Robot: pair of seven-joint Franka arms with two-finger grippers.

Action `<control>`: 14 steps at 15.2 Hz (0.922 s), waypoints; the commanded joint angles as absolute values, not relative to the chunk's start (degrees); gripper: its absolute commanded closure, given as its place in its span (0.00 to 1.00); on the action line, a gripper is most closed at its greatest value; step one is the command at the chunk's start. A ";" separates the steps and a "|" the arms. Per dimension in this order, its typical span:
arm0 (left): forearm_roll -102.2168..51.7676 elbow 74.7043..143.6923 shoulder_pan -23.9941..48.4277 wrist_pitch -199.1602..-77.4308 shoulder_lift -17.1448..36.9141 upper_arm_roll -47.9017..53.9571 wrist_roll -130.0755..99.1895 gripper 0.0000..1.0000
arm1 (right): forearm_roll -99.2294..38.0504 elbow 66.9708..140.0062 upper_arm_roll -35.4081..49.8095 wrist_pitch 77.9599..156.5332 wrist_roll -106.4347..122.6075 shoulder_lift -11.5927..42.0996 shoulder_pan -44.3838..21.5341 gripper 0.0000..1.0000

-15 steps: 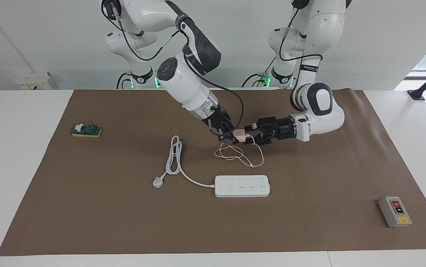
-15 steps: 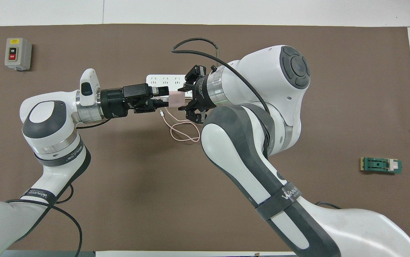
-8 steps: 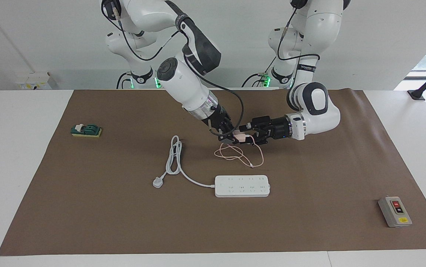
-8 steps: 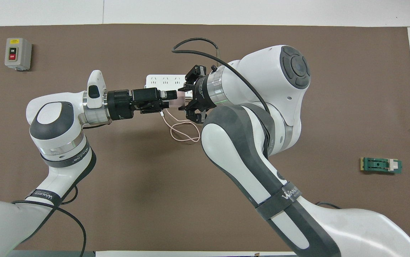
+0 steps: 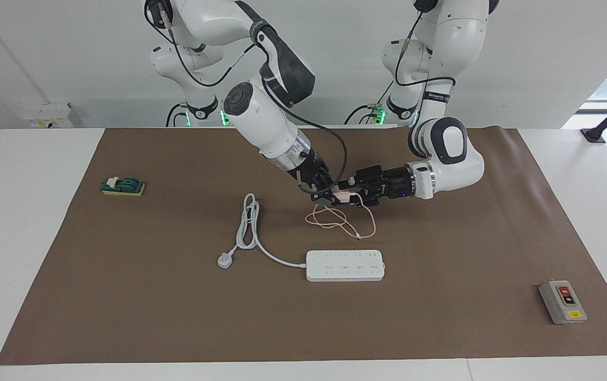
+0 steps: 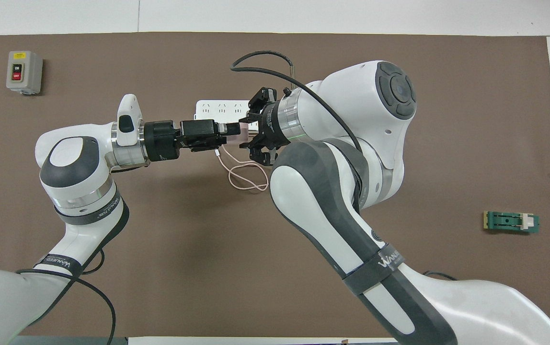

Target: Plug charger into power strip

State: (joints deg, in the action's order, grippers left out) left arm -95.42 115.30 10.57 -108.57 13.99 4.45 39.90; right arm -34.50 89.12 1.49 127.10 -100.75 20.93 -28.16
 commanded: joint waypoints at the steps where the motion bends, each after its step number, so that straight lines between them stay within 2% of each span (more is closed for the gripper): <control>1: -96.59 116.72 10.72 -107.32 13.10 3.87 41.40 0.61 | -33.40 89.38 1.58 128.14 -102.39 20.92 -28.21 1.00; 4: -96.42 116.89 10.37 -107.14 13.01 3.87 41.40 0.65 | -33.49 89.38 1.58 128.14 -102.39 20.92 -28.21 1.00; 5: -96.42 116.98 10.28 -106.96 13.01 3.87 41.40 0.69 | -33.49 89.38 1.58 128.14 -102.39 20.92 -28.21 1.00; 6: -96.42 116.98 10.28 -106.35 12.92 3.78 41.40 0.79 | -33.57 89.38 1.58 128.14 -102.39 20.92 -28.21 1.00; 7: -96.24 116.98 9.94 -105.83 12.92 3.78 41.57 0.94 | -33.57 89.38 1.58 128.14 -102.39 20.92 -28.21 1.00; 8: -96.15 116.98 9.41 -105.30 12.92 3.78 41.57 1.00 | -33.57 89.38 1.58 128.14 -102.39 20.92 -28.21 1.00; 9: -96.15 116.98 9.40 -104.42 12.92 3.78 41.66 1.00 | -33.57 89.30 1.58 128.14 -102.39 20.92 -28.21 1.00; 10: -96.15 116.90 9.32 -103.81 12.83 3.78 41.66 1.00 | -33.57 89.38 1.58 128.14 -102.39 20.92 -28.21 0.95; 11: -96.07 116.46 9.06 -103.36 12.92 3.78 41.49 1.00 | -33.57 89.30 1.58 128.06 -102.39 20.92 -28.13 0.82; 12: -95.37 116.28 8.88 -102.75 12.92 3.78 41.40 1.00 | -33.57 89.30 1.58 127.97 -102.39 20.92 -28.04 0.64; 13: -93.36 115.67 8.62 -101.79 12.92 3.69 41.31 1.00 | -33.57 89.30 1.58 128.06 -102.22 20.92 -28.04 0.30; 14: -88.82 113.75 7.83 -101.08 13.18 3.60 40.61 1.00 | -33.31 89.30 1.58 128.23 -101.87 20.92 -28.21 0.00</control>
State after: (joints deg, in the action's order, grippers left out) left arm -93.66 115.24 9.68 -105.16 14.09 3.89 41.72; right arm -34.53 89.00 1.81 127.11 -101.26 20.74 -28.32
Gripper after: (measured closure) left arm 0.665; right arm 0.480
